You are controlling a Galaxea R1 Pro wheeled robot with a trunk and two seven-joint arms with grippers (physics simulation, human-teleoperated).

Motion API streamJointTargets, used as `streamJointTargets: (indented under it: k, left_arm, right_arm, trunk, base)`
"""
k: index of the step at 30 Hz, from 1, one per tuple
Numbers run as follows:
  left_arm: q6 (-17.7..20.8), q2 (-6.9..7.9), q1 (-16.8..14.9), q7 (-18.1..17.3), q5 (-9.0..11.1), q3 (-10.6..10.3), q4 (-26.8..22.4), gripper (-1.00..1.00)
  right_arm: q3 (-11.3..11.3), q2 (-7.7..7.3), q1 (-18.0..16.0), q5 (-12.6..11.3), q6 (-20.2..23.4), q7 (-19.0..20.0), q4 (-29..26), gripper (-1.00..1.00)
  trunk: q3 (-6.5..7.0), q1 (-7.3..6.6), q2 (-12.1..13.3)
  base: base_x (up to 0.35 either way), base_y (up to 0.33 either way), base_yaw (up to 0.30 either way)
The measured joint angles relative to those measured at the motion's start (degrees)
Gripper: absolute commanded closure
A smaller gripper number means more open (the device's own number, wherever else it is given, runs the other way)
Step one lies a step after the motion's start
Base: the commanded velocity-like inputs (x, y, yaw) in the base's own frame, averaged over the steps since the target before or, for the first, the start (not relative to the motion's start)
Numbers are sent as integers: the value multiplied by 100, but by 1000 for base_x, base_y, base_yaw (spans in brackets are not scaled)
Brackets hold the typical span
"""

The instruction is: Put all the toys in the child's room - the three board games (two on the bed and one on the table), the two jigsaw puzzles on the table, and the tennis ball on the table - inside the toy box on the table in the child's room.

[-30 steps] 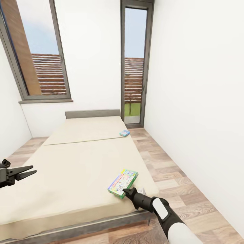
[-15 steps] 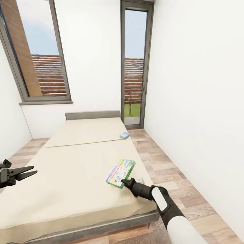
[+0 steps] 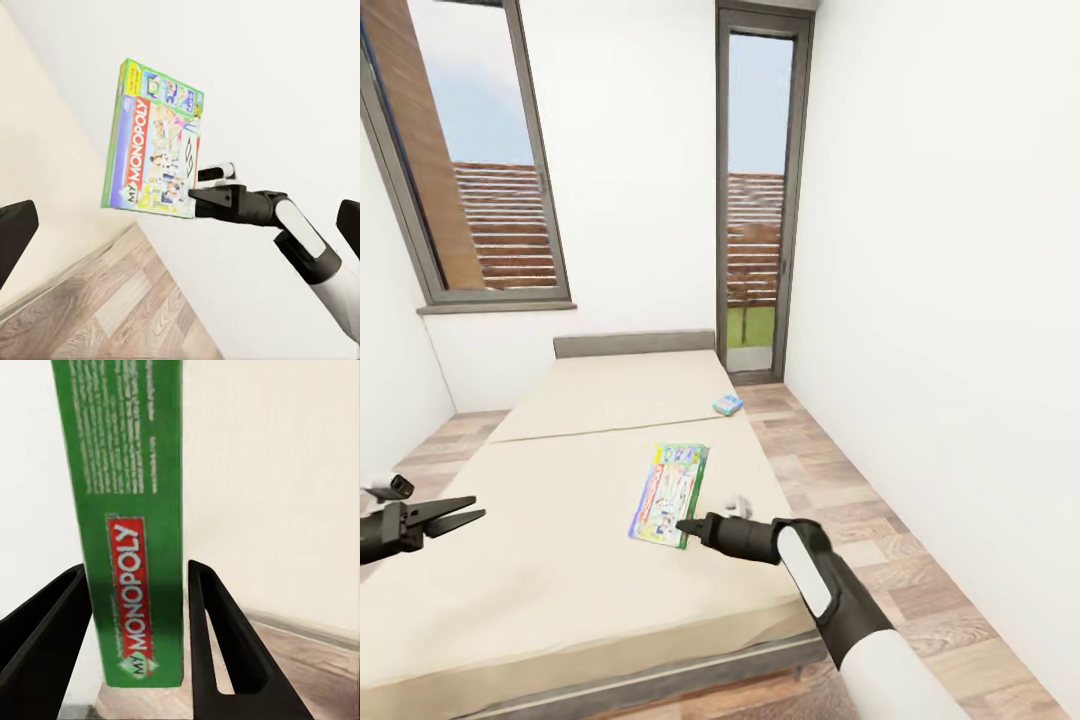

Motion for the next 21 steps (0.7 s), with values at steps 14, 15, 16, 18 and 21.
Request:
streamJointTargets:
  k: [14, 15, 16, 18, 21]
  left_arm:
    - [19, -28, -15, 0, 22, -118, -10, -100]
    - [17, -32, -15, 0, 27, -126, -6, -100]
    - [14, -33, -17, 0, 24, -129, -3, -100]
    - [9, -33, -21, 0, 14, -141, 2, -100]
    - [12, -29, -25, 0, 26, -132, -10, -100]
  right_arm:
    - [622, -127, -4, 53, -33, 586, -357, 100]
    - [624, -128, -4, 58, -36, 597, -357, 100]
    - [623, -128, -4, 64, -39, 601, -355, 100]
    - [618, -133, -4, 74, -40, 609, -347, 100]
    - [611, -137, -4, 78, -45, 614, -346, 100]
  trunk:
    - [251, -307, 562]
    - [269, -329, 602]
    - [287, -351, 642]
    - [323, -395, 722]
    - [377, -461, 842]
  base:
    - [0, 0, 0]
    - [0, 0, 0]
    - [0, 0, 0]
    - [0, 0, 0]
    - [0, 0, 0]
